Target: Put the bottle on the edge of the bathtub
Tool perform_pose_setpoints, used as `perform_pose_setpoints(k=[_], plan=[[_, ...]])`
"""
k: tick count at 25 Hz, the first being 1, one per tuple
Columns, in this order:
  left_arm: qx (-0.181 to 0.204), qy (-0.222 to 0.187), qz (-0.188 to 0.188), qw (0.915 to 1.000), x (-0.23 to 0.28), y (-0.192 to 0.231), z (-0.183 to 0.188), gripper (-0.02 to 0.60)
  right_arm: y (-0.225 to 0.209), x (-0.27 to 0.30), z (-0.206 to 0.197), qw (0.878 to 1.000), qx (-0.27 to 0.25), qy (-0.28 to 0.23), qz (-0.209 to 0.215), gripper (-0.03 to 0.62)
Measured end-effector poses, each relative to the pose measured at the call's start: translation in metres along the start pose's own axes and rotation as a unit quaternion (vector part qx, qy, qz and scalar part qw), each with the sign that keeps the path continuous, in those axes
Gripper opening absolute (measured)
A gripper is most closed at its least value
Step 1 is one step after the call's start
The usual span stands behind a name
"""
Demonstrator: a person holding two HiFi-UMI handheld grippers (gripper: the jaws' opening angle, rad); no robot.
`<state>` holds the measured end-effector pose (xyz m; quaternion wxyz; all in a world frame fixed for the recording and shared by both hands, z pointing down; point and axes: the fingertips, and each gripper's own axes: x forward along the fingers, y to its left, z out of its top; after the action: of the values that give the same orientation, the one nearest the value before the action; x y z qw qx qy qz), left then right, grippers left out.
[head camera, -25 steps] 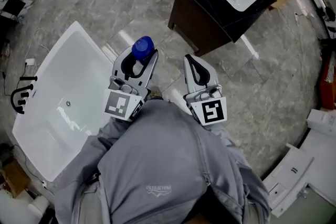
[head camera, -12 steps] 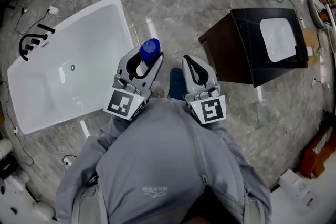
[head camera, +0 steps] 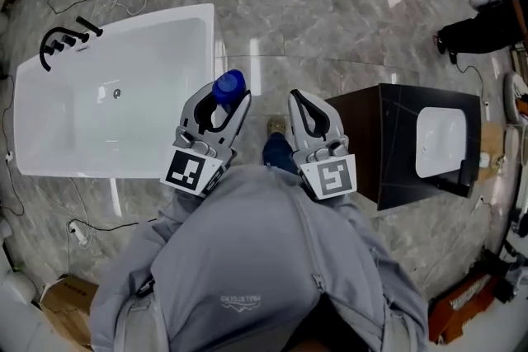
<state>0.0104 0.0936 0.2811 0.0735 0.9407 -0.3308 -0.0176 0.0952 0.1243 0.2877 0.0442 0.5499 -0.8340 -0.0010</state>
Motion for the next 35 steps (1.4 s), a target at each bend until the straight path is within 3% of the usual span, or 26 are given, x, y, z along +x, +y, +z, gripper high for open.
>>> perform_pose_setpoints(k=[9,16,25,29,33,35], plan=[[0.008,-0.021,0.068,0.9974,0.098,0.017,0.015,0.154,-0.107,0.050,0.000,0.998,0.006,-0.004,0.056,0.003],[0.011,-0.020,0.102,0.9945,0.137,0.032,0.019,0.155,-0.152,0.085,-0.005,0.996,0.025,-0.007,0.085,0.003],[0.010,-0.020,0.156,0.9875,0.149,0.093,0.016,0.155,-0.153,0.142,-0.014,0.991,0.026,0.007,0.129,0.003],[0.009,-0.018,0.155,0.9876,0.162,0.136,0.012,0.155,-0.153,0.184,-0.011,0.992,0.025,0.002,0.127,0.003],[0.024,-0.045,0.139,0.9890,0.183,0.179,0.030,0.155,-0.150,0.235,0.001,0.989,0.014,-0.013,0.147,0.003],[0.026,-0.028,0.137,0.9899,0.189,0.202,0.029,0.154,-0.146,0.263,0.002,0.986,0.013,-0.010,0.164,0.003]])
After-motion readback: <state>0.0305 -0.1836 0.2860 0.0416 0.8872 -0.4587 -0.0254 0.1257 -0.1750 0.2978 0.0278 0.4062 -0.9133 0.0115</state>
